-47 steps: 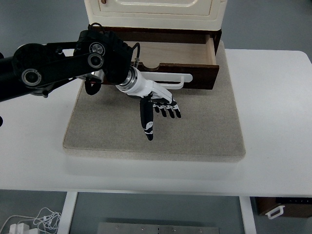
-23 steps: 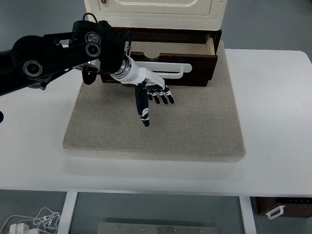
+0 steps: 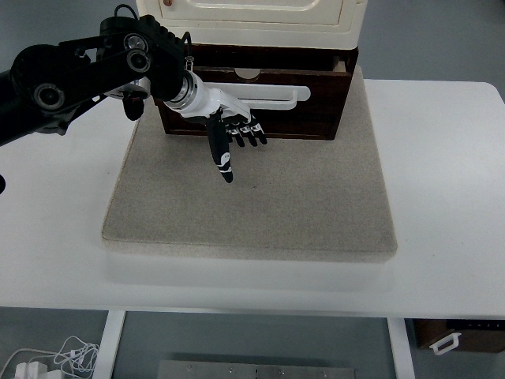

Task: Close drawer under combined cabinet
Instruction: 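Push the drawer with the left hand away from the robot into the cabinet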

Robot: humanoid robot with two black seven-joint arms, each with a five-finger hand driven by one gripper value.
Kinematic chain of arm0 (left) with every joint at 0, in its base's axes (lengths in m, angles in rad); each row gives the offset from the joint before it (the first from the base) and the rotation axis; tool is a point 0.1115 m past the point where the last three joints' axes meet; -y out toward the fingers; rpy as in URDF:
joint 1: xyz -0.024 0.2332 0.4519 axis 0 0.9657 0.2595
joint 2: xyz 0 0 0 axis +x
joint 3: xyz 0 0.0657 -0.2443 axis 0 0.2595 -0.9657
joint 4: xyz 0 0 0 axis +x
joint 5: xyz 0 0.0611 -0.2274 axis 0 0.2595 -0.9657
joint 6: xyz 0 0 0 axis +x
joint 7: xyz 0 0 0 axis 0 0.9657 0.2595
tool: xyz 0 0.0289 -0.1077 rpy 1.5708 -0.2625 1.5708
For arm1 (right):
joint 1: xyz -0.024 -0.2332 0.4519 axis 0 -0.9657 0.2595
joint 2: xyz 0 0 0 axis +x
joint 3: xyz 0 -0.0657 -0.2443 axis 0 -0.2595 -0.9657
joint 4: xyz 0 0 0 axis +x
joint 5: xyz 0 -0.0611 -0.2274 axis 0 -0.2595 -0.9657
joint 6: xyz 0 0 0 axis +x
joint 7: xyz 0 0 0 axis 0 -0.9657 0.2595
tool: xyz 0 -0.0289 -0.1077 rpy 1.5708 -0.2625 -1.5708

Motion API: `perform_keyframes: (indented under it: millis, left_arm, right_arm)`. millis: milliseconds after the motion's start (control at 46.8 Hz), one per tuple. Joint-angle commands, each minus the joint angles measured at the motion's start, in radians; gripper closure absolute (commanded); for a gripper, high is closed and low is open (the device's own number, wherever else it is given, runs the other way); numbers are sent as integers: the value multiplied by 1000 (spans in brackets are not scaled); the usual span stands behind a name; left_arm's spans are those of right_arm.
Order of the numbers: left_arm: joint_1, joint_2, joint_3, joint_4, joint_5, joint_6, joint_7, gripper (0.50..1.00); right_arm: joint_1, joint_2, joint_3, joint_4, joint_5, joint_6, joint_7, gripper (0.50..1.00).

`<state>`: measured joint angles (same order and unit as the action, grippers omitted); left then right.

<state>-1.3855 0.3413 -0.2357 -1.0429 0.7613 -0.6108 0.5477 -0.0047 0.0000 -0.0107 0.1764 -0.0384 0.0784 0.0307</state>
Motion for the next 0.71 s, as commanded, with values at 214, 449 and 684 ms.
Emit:
perform_keyframes:
  millis: [214,449,684]
  left_arm:
    - [0,-4,-5,44,7,0,-3,501]
    - [-1,-8,-19,92,10,0,-8,504]
    - [2,-7,-39,98,23,0,-8,501]
  right_arm:
    - [0,0,0,0,0,0,0,548]
    - [0,0,0,0,0,0,0,548]
    - [0,0,0,0,0,0,0,548]
